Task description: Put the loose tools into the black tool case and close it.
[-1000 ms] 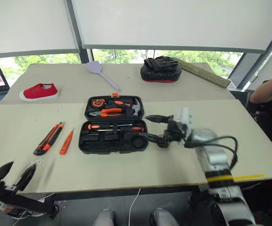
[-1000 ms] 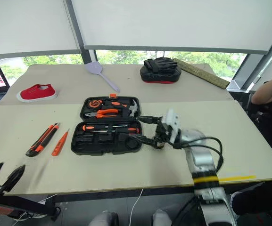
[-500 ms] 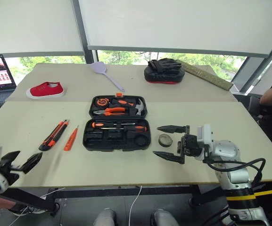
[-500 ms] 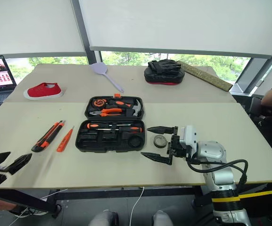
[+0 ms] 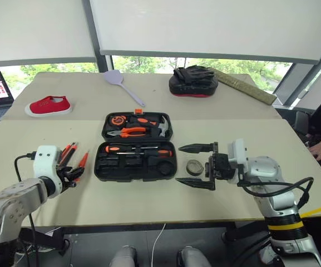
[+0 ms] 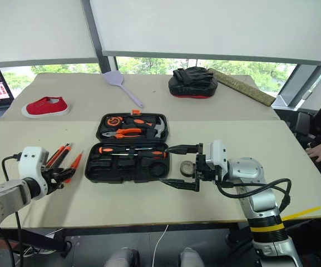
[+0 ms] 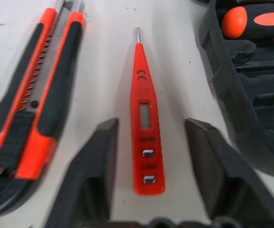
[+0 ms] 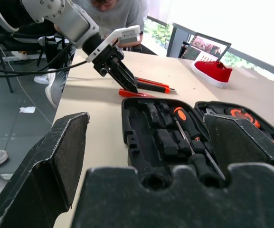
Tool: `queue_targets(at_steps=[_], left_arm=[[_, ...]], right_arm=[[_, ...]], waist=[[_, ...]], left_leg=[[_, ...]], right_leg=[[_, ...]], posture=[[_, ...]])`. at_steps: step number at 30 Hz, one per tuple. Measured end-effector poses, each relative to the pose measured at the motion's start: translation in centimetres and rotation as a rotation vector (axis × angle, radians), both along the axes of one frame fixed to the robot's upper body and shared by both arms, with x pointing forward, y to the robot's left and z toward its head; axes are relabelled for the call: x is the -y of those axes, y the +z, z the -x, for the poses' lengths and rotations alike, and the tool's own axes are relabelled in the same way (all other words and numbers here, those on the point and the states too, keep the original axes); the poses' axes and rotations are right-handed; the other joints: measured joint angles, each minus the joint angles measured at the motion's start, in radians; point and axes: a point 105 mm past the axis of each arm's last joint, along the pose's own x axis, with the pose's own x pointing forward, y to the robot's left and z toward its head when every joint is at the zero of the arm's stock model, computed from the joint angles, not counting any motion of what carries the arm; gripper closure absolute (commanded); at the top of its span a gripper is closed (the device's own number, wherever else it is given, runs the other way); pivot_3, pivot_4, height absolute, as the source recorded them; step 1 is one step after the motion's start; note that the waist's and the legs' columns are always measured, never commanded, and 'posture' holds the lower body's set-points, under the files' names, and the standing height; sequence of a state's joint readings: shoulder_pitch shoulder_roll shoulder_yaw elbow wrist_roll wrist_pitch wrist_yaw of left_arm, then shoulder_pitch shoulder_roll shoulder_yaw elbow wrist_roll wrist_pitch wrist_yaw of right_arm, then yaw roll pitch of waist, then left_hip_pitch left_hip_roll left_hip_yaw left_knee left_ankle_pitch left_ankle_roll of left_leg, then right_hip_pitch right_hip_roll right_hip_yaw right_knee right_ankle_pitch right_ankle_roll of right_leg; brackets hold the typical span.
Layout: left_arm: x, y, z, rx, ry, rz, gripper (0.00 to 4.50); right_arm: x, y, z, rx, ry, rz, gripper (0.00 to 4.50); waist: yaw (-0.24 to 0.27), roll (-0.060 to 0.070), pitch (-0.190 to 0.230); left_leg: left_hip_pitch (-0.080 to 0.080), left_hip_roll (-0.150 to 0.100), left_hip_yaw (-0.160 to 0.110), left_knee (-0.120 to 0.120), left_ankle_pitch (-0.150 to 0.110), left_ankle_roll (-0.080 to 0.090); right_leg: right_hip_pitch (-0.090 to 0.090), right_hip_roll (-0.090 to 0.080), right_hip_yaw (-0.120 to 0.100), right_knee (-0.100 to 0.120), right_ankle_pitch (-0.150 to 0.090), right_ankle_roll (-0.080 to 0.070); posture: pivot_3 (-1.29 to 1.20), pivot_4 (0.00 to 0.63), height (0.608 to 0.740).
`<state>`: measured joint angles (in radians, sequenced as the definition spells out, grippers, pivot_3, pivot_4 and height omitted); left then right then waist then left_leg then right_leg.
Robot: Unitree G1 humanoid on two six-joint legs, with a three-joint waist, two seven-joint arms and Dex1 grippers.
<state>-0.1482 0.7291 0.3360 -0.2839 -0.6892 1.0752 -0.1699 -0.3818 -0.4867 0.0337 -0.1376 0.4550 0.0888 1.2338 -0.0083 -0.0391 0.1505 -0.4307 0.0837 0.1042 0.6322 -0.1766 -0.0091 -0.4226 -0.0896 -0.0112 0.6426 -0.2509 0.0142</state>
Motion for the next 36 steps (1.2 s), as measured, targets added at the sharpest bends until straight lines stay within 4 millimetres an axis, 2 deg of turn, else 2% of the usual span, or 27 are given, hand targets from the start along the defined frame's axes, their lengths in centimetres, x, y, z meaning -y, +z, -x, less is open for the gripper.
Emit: queue_targets(at_steps=[9, 12, 15, 21, 23, 25, 27, 30, 32, 35, 36], left_arm=[[0.2, -0.9, -2.5, 0.0, 0.041, -0.035, 2.16], [0.0, -1.2, -2.6, -0.003, 0.047, -0.056, 2.82], [-0.4, -1.3, -2.6, -0.002, 0.057, -0.071, 3.98], [-0.8, -1.2, -1.7, 0.041, 0.013, 0.002, 4.03], [0.1, -0.9, -1.3, 0.071, -0.1, 0.058, 4.03], [0.6, 0.3, -0.8, 0.098, -0.232, 0.061, 4.03], [0.6, 2.6, -1.0, 0.162, -0.357, -0.004, 4.03], [2.9, 5.3, -1.4, 0.277, -0.642, -0.124, 4.03], [5.2, 5.6, -1.9, 0.291, -0.857, -0.187, 4.03], [7.5, 4.3, -2.5, 0.246, -1.075, -0.271, 4.03], [8.2, 3.8, -3.3, 0.224, -1.134, -0.314, 4.03]], right_arm=[[0.1, 0.3, 0.1, -0.013, -0.024, 0.003, 0.0], [0.0, 0.5, 0.2, -0.016, -0.017, -0.003, 0.0], [0.1, 0.6, 0.3, -0.023, -0.013, 0.001, 0.0], [-0.3, 2.1, 0.4, 0.019, 0.037, -0.009, 0.0], [-0.5, 2.6, 0.4, 0.035, 0.045, -0.018, 0.0], [-0.6, 3.0, 0.3, 0.044, 0.05, -0.024, 0.0], [-0.6, 3.0, 0.3, 0.039, 0.049, -0.022, 0.0], [-0.3, 3.1, 0.0, 0.033, 0.031, -0.008, 0.0], [0.1, 3.5, -0.5, 0.044, 0.007, 0.008, 0.0], [0.8, 3.1, -1.1, 0.026, -0.026, 0.035, 0.0], [1.1, 2.8, -1.3, 0.015, -0.038, 0.041, 0.0]], waist=[[0.009, -0.001, 0.0], [0.011, -0.001, 0.0], [0.012, -0.001, 0.0], [0.003, -0.001, 0.0], [0.003, -0.002, 0.001], [0.004, -0.004, 0.002], [0.01, -0.004, 0.002], [0.022, -0.003, 0.002], [0.026, -0.003, 0.002], [0.023, -0.004, 0.002], [0.024, -0.004, 0.002]], left_leg=[[0.001, 0.0, 0.0, 0.002, 0.001, -0.001], [0.003, 0.0, 0.0, 0.002, 0.002, -0.001], [0.003, 0.0, 0.0, 0.002, 0.002, -0.002], [0.004, 0.0, 0.0, 0.001, 0.002, -0.001], [0.002, 0.0, 0.0, 0.001, 0.002, -0.001], [0.0, 0.0, 0.0, 0.001, 0.002, -0.002], [0.0, 0.0, 0.0, 0.001, 0.002, -0.002], [0.0, -0.001, 0.001, 0.002, 0.001, -0.002], [-0.001, -0.001, 0.001, 0.002, 0.002, -0.002], [-0.003, -0.001, 0.001, 0.003, 0.002, -0.001], [-0.004, -0.001, 0.001, 0.004, 0.003, 0.0]], right_leg=[[0.001, 0.0, 0.0, 0.003, 0.0, 0.0], [0.002, 0.0, 0.0, 0.004, 0.0, 0.0], [0.002, 0.0, 0.001, 0.004, 0.0, 0.0], [0.002, 0.0, 0.001, 0.004, 0.0, 0.0], [0.001, 0.0, 0.0, 0.004, 0.0, 0.0], [-0.001, 0.0, -0.001, 0.003, 0.0, -0.001], [-0.001, -0.001, -0.001, 0.003, 0.0, -0.001], [0.0, -0.002, -0.001, 0.0, 0.0, 0.0], [0.0, -0.002, -0.001, -0.001, 0.0, 0.0], [0.0, -0.001, -0.001, -0.001, 0.001, 0.001], [-0.001, -0.001, -0.001, 0.0, 0.001, 0.001]], posture=[[0.0, 0.15, 0.74], [0.0, 0.15, 0.74], [0.0, 0.15, 0.74], [0.0, 0.15, 0.74], [0.0, 0.15, 0.74], [0.0, 0.15, 0.74], [0.0, 0.15, 0.74], [0.0, 0.15, 0.74], [0.0, 0.15, 0.74], [0.0, 0.15, 0.74], [0.0, 0.15, 0.74]])
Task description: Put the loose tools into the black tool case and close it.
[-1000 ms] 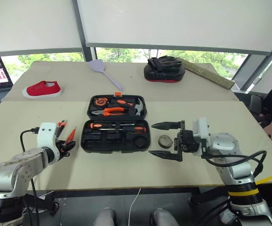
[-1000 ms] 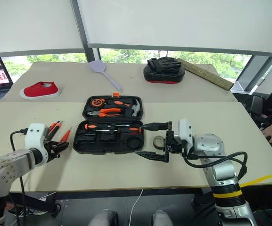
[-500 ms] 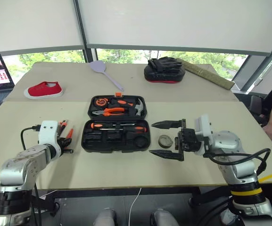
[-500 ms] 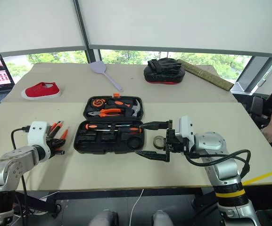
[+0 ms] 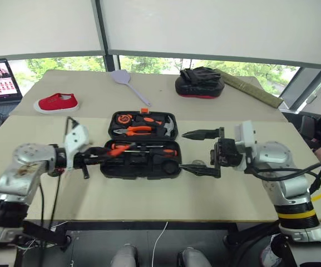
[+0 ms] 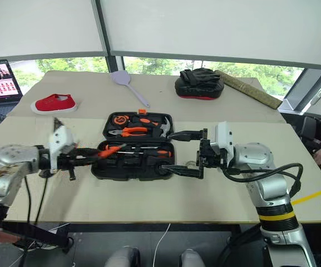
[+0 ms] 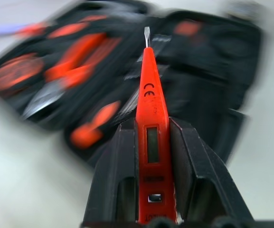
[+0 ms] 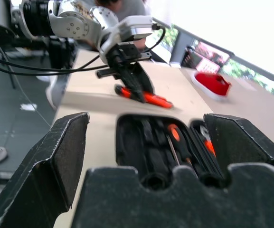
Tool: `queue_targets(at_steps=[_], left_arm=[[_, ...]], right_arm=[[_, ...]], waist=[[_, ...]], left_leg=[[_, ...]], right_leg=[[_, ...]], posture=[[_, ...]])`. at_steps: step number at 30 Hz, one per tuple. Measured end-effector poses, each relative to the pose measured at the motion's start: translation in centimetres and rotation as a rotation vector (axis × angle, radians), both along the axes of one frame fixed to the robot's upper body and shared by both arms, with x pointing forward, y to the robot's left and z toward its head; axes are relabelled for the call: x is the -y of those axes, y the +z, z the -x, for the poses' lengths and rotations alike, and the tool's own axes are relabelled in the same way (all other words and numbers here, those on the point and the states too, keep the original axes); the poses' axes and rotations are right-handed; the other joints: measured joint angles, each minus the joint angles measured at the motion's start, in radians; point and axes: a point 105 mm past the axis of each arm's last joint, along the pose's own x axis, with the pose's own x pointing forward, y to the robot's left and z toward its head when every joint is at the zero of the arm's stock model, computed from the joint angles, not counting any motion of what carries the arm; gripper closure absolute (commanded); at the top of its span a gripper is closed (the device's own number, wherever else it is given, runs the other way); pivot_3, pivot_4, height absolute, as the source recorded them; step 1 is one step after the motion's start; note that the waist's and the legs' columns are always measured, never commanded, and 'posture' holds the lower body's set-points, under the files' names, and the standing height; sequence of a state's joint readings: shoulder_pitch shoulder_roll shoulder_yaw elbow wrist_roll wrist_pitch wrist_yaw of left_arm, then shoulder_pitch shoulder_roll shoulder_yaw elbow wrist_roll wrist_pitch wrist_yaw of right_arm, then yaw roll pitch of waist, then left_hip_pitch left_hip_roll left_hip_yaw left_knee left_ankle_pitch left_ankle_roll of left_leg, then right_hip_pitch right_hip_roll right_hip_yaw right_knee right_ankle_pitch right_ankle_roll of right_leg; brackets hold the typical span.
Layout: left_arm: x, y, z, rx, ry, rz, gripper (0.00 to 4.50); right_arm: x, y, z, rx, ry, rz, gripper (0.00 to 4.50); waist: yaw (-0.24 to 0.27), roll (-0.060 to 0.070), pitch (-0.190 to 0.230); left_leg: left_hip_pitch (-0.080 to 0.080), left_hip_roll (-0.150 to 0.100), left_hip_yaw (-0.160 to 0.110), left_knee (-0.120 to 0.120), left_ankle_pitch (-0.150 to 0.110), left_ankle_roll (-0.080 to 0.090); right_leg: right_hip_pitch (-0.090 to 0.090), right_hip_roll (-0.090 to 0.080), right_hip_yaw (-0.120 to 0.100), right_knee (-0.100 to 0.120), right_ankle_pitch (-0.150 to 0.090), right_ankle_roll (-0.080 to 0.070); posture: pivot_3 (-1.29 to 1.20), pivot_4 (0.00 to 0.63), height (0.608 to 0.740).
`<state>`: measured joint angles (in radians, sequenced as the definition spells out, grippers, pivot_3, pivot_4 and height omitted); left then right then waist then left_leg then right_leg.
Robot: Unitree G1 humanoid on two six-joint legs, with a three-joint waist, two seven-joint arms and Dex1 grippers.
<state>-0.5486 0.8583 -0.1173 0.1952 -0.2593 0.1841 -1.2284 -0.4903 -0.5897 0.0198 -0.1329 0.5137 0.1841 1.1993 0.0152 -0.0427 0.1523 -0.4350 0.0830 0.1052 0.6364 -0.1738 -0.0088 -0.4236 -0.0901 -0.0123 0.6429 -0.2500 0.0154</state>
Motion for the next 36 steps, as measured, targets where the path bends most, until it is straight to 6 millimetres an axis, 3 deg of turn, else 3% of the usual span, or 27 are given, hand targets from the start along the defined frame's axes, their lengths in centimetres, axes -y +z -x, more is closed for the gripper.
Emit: queue_targets(at_steps=[6, 12, 31, 33, 34, 36], left_arm=[[1.2, -1.7, -3.7, 0.007, -0.03, -0.172, 4.03], [1.6, -1.8, -4.1, 0.027, -0.106, -0.222, 4.03], [0.7, -2.6, -4.5, 0.112, -0.224, -0.397, 4.03], [0.8, -2.7, -4.6, 0.093, -0.214, -0.381, 3.03], [1.0, -2.7, -4.6, 0.08, -0.201, -0.36, 2.87], [1.3, -2.5, -4.7, 0.054, -0.181, -0.295, 2.09]], right_arm=[[0.2, -0.7, 0.4, -0.019, -0.009, 0.01, 0.0], [0.8, -2.0, 1.1, -0.066, -0.045, 0.023, 0.0], [1.4, -2.3, 1.4, -0.072, -0.076, 0.019, 0.0], [1.4, -2.3, 1.4, -0.072, -0.076, 0.019, 0.0], [1.4, -2.3, 1.4, -0.072, -0.075, 0.019, 0.0], [1.4, -2.3, 1.4, -0.072, -0.075, 0.019, 0.0]], waist=[[-0.011, 0.0, 0.0], [-0.004, 0.0, 0.0], [-0.011, 0.0, 0.0], [-0.011, 0.001, -0.001], [-0.01, 0.002, -0.001], [-0.01, 0.002, -0.001]], left_leg=[[-0.005, 0.001, -0.002, 0.006, -0.002, 0.004], [-0.004, 0.001, -0.002, 0.008, -0.002, 0.004], [-0.002, 0.001, -0.002, 0.01, -0.002, 0.004], [-0.001, 0.001, -0.002, 0.01, -0.002, 0.004], [-0.001, 0.001, -0.002, 0.01, -0.002, 0.004], [-0.001, 0.001, -0.002, 0.01, -0.002, 0.004]], right_leg=[[-0.002, 0.002, 0.001, 0.002, -0.001, 0.002], [-0.001, 0.001, 0.0, 0.003, -0.001, 0.003], [0.001, 0.002, 0.001, 0.005, 0.0, 0.003], [0.002, 0.002, 0.001, 0.005, 0.0, 0.003], [0.002, 0.002, 0.001, 0.005, 0.0, 0.003], [0.002, 0.001, 0.001, 0.005, 0.0, 0.003]], posture=[[0.0, 0.15, 0.74], [0.0, 0.15, 0.74], [0.0, 0.15, 0.74], [0.0, 0.15, 0.74], [0.0, 0.15, 0.74], [0.0, 0.15, 0.74]])
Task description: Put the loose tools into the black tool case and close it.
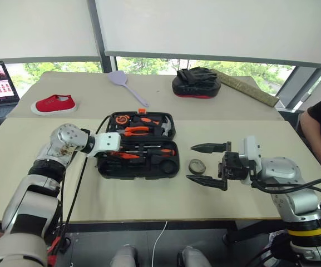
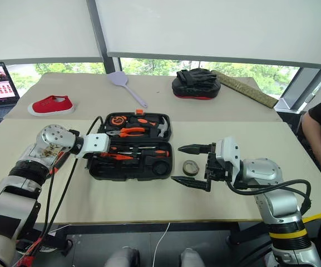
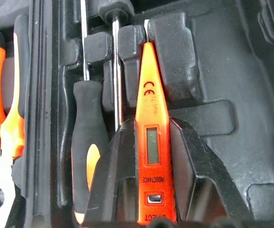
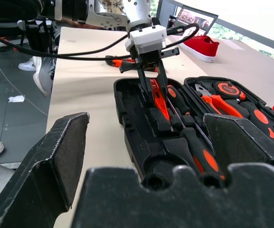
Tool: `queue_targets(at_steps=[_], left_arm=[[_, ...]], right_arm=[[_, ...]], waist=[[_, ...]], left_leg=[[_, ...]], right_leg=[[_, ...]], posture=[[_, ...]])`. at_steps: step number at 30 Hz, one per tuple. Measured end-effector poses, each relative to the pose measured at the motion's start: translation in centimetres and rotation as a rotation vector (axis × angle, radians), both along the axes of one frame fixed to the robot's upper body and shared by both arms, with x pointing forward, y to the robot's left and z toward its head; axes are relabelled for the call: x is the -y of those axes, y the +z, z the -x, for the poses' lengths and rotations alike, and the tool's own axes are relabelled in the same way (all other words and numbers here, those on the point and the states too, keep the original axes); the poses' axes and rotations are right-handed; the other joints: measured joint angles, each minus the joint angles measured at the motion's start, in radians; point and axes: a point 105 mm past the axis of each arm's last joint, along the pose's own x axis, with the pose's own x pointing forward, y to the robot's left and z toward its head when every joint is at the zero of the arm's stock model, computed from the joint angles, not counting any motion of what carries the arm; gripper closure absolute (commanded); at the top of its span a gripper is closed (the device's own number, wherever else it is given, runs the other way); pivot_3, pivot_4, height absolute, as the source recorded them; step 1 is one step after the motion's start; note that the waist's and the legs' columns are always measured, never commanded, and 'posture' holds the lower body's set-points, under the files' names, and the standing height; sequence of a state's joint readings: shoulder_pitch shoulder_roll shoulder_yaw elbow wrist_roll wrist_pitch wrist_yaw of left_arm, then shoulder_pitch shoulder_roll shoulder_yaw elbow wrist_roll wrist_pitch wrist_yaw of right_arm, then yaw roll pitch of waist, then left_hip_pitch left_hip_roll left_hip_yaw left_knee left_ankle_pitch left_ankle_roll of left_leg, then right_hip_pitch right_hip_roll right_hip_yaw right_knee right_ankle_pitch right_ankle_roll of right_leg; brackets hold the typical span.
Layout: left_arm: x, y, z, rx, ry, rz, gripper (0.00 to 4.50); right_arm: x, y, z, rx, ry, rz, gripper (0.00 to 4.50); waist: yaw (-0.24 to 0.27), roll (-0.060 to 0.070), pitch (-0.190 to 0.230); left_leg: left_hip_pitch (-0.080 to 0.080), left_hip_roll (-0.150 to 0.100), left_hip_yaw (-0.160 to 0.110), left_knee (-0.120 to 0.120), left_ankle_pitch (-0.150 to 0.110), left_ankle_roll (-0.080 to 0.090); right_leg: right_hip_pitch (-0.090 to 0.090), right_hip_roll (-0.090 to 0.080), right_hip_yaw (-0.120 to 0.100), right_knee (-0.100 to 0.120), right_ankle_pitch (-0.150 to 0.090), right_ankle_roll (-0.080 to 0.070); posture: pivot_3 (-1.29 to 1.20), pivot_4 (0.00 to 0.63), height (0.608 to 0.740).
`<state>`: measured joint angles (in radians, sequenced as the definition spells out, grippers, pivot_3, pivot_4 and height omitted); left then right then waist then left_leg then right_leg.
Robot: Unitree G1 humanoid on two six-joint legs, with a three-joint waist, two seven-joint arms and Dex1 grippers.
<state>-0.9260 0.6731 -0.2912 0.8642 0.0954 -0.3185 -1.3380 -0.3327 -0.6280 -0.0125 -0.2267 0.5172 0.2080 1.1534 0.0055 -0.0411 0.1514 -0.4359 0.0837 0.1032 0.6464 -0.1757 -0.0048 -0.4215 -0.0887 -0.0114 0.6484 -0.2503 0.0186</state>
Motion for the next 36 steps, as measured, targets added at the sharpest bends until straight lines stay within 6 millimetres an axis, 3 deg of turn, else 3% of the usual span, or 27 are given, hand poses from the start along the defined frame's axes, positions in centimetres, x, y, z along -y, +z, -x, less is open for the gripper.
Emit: queue_targets(at_steps=[2, 5, 8, 12, 17, 24, 36], left_arm=[[0.1, -0.1, 0.3, -0.022, -0.003, 0.047, 1.48], [0.0, -0.4, 0.8, -0.021, -0.033, 0.083, 1.48], [-0.3, 1.2, 0.6, 0.025, -0.017, 0.187, 1.48], [-0.5, 2.6, 0.3, 0.02, 0.036, 0.339, 2.54], [0.3, 1.2, 0.0, -0.038, 0.106, 0.447, 4.44], [0.4, -0.8, 0.2, -0.033, 0.137, 0.405, 4.44], [-0.6, -2.2, 0.4, -0.021, 0.263, 0.435, 4.44]], right_arm=[[0.0, 0.0, 0.0, -0.001, 0.0, 0.0, 0.0], [0.0, -0.1, 0.0, -0.005, -0.001, -0.003, 0.0], [0.2, -0.5, 0.2, -0.022, -0.005, -0.008, 0.0], [0.3, -0.8, 0.2, -0.034, -0.017, -0.011, 0.0], [0.2, -1.2, 0.8, -0.046, -0.027, -0.019, 0.0], [0.3, -1.2, 0.7, -0.052, -0.045, -0.024, 0.0], [0.7, -1.6, 0.7, -0.07, -0.064, -0.028, 0.0]], waist=[[0.0, 0.0, 0.0], [0.003, -0.001, 0.0], [0.006, -0.001, 0.001], [0.007, -0.001, 0.001], [0.007, -0.001, 0.001], [0.005, -0.001, 0.001], [0.003, 0.002, -0.002]], left_leg=[[0.0, 0.0, 0.0, 0.0, 0.0, 0.0], [-0.003, 0.0, -0.001, 0.0, 0.0, 0.0], [-0.003, 0.0, -0.001, 0.001, 0.0, 0.0], [-0.003, 0.0, -0.001, 0.002, 0.0, 0.0], [-0.004, 0.0, -0.002, 0.003, 0.0, 0.0], [-0.003, 0.0, -0.002, 0.003, 0.0, 0.0], [0.005, 0.0, -0.002, 0.004, 0.0, 0.0]], right_leg=[[0.0, 0.0, 0.0, 0.0, 0.0, 0.0], [-0.002, 0.0, -0.001, 0.0, 0.0, 0.0], [-0.002, 0.0, -0.001, -0.001, 0.0, 0.0], [-0.001, 0.0, -0.001, 0.0, 0.0, 0.001], [-0.001, 0.0, -0.001, 0.0, 0.001, 0.001], [-0.001, 0.0, -0.001, 0.0, 0.001, 0.001], [0.006, 0.0, 0.0, 0.001, 0.001, 0.001]], posture=[[0.0, 0.15, 0.74], [0.0, 0.15, 0.74], [0.0, 0.15, 0.74], [0.0, 0.15, 0.74], [0.0, 0.15, 0.74], [0.0, 0.15, 0.74], [0.0, 0.15, 0.74]])
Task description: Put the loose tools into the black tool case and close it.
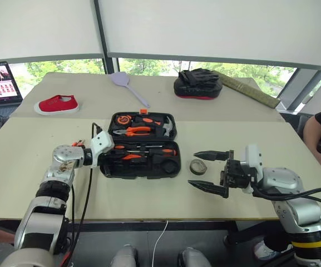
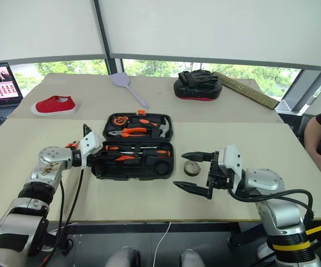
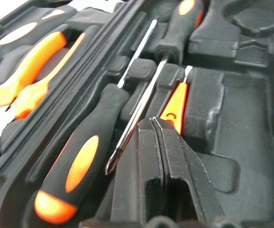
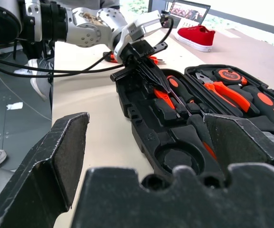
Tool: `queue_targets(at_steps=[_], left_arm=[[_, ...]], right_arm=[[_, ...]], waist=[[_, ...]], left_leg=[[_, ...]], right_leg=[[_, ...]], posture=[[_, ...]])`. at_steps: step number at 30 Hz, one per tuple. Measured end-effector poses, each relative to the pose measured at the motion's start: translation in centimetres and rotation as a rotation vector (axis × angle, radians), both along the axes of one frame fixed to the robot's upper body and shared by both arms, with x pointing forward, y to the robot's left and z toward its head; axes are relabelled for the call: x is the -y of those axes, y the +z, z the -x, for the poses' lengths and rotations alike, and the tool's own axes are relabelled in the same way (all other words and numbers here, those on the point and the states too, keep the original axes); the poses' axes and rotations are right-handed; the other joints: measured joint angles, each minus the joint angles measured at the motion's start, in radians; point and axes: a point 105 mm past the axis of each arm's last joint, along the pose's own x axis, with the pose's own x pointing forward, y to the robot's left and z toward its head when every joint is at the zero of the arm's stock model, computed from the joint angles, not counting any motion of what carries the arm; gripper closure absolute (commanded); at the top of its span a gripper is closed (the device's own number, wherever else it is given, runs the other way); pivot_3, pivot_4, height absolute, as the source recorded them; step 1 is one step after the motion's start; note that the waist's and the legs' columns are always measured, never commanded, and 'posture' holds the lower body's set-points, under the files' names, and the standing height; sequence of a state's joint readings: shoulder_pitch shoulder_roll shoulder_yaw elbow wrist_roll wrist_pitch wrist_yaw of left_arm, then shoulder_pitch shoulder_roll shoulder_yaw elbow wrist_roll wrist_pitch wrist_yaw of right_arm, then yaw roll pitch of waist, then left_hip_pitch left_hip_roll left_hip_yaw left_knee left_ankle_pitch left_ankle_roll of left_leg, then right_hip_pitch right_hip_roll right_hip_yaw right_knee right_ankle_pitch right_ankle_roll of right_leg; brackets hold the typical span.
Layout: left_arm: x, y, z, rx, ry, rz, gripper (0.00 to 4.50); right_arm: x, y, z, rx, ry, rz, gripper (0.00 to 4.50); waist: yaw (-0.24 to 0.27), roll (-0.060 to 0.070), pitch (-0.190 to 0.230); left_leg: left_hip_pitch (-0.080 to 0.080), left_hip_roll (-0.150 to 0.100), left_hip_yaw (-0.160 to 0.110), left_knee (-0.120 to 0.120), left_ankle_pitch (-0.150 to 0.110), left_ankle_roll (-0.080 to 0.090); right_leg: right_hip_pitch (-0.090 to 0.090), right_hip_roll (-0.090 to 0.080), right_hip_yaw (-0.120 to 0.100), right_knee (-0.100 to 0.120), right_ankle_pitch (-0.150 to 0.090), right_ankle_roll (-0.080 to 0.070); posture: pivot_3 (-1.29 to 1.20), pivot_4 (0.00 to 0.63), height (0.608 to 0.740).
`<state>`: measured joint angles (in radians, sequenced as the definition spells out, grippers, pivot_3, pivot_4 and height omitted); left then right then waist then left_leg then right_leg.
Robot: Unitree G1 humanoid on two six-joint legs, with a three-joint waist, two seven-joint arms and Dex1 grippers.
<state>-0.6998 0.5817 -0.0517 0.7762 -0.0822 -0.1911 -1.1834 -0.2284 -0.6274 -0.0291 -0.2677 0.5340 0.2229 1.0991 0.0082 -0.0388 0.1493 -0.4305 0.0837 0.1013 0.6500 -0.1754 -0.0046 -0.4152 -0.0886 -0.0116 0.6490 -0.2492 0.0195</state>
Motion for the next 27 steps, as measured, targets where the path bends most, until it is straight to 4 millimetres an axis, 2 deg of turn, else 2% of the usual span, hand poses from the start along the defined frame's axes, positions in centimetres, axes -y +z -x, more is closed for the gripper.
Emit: queue_targets(at_steps=[1, 4, 7, 8, 9, 10, 11, 13, 15, 18, 21, 23, 25, 27], left_arm=[[-0.1, 0.0, 0.1, 0.002, 0.008, 0.009, 4.44], [-0.6, 0.5, 1.2, 0.009, 0.027, 0.122, 3.78], [-2.1, 1.6, 3.1, 0.052, 0.066, 0.265, 2.71], [-3.5, 2.6, 4.3, 0.093, 0.1, 0.305, 2.34], [-4.3, 3.1, 4.9, 0.117, 0.118, 0.316, 2.15], [-5.9, 4.0, 5.9, 0.155, 0.165, 0.326, 1.68], [-7.8, 4.7, 7.2, 0.207, 0.245, 0.326, 1.39], [-10.6, 5.2, 9.0, 0.25, 0.403, 0.354, 0.75], [-14.8, 4.5, 12.6, 0.27, 0.665, 0.386, 0.03], [-17.1, 3.2, 15.5, 0.246, 0.823, 0.357, 0.03], [-20.5, 0.5, 20.6, 0.15, 1.075, 0.332, 0.03], [-21.7, 0.4, 21.8, 0.136, 1.16, 0.363, 0.03], [-22.9, 1.1, 22.4, 0.143, 1.231, 0.408, 0.03], [-22.9, 1.4, 21.8, 0.109, 1.226, 0.409, 0.03]], right_arm=[[0.0, 0.0, 0.0, -0.001, -0.001, -0.001, 0.0], [-0.1, -0.1, 0.0, -0.003, 0.003, -0.006, 0.0], [0.1, -0.4, 0.2, -0.002, 0.001, -0.022, 0.0], [-0.1, -0.2, 0.2, 0.021, 0.0, -0.059, 0.0], [-0.1, -0.1, 0.2, 0.034, -0.005, -0.082, 0.0], [0.0, -0.1, 0.2, 0.046, -0.011, -0.105, 0.0], [-0.2, 0.0, 0.2, 0.071, -0.012, -0.142, 0.0], [-0.5, 0.3, 0.3, 0.112, -0.009, -0.186, 0.0], [-0.9, 0.8, 0.4, 0.162, -0.012, -0.249, 0.0], [-1.3, 1.2, 0.3, 0.181, -0.019, -0.289, 0.0], [-2.3, 0.7, 1.4, 0.159, 0.06, -0.273, 0.0], [-2.5, 0.2, 1.9, 0.141, 0.088, -0.257, 0.0], [-2.8, -0.4, 2.2, 0.131, 0.103, -0.232, 0.0], [-2.7, -0.3, 1.9, 0.138, 0.076, -0.23, 0.0]], waist=[[-0.002, 0.001, -0.001], [-0.013, 0.001, -0.001], [-0.024, 0.001, 0.0], [-0.032, 0.0, 0.0], [-0.035, 0.0, 0.0], [-0.032, 0.0, 0.0], [-0.031, 0.0, 0.0], [-0.035, 0.0, 0.0], [-0.036, 0.0, 0.0], [-0.023, -0.001, 0.0], [-0.011, -0.003, 0.0], [-0.002, -0.006, -0.001], [0.007, -0.006, -0.001], [0.008, -0.006, -0.001]], left_leg=[[0.002, 0.0, 0.0, 0.0, 0.0, 0.0], [0.003, 0.001, 0.0, -0.001, 0.0, 0.0], [-0.001, 0.001, 0.0, -0.004, 0.0, 0.0], [-0.003, 0.001, 0.0, -0.005, 0.0, 0.0], [-0.003, 0.001, -0.001, -0.005, 0.0, 0.0], [-0.003, 0.001, -0.002, -0.006, 0.0, 0.0], [-0.002, 0.001, -0.002, -0.007, 0.0, 0.0], [-0.001, 0.001, -0.001, -0.007, 0.0, 0.0], [0.0, 0.001, 0.0, -0.007, -0.001, 0.0], [0.0, 0.001, 0.001, -0.007, 0.0, -0.002], [0.002, 0.001, 0.002, -0.007, -0.005, -0.01], [0.002, 0.001, 0.001, -0.007, -0.005, -0.011], [0.002, 0.001, 0.001, -0.007, -0.006, -0.012], [0.002, 0.001, 0.001, -0.007, -0.006, -0.012]], right_leg=[[0.002, 0.0, 0.0, 0.0, 0.0, 0.0], [0.002, 0.0, 0.0, 0.0, 0.0, -0.001], [-0.003, 0.0, 0.001, -0.001, 0.0, -0.002], [-0.006, 0.001, 0.002, 0.0, 0.0, -0.002], [-0.006, 0.002, 0.003, 0.0, 0.0, -0.002], [-0.005, 0.002, 0.001, 0.0, 0.0, -0.002], [-0.006, 0.002, 0.001, -0.001, 0.0, -0.002], [-0.005, 0.001, 0.002, -0.001, 0.0, -0.002], [-0.004, -0.001, 0.001, -0.002, 0.0, -0.002], [-0.005, -0.002, 0.0, -0.002, -0.001, -0.002], [-0.006, -0.005, -0.002, -0.003, -0.005, -0.007], [-0.006, -0.005, -0.003, -0.003, -0.005, -0.006], [-0.006, -0.006, -0.004, -0.003, -0.006, -0.005], [-0.007, -0.006, -0.005, -0.003, -0.005, -0.006]], posture=[[0.0, 0.15, 0.74], [0.0, 0.15, 0.74], [0.0, 0.15, 0.74], [0.0, 0.15, 0.74], [0.0, 0.15, 0.74], [0.0, 0.15, 0.74], [0.0, 0.15, 0.74], [0.0, 0.15, 0.74], [0.0, 0.15, 0.74], [0.0, 0.15, 0.74], [0.0, 0.15, 0.74], [0.0, 0.15, 0.74], [0.0, 0.15, 0.74], [0.0, 0.15, 0.74]])
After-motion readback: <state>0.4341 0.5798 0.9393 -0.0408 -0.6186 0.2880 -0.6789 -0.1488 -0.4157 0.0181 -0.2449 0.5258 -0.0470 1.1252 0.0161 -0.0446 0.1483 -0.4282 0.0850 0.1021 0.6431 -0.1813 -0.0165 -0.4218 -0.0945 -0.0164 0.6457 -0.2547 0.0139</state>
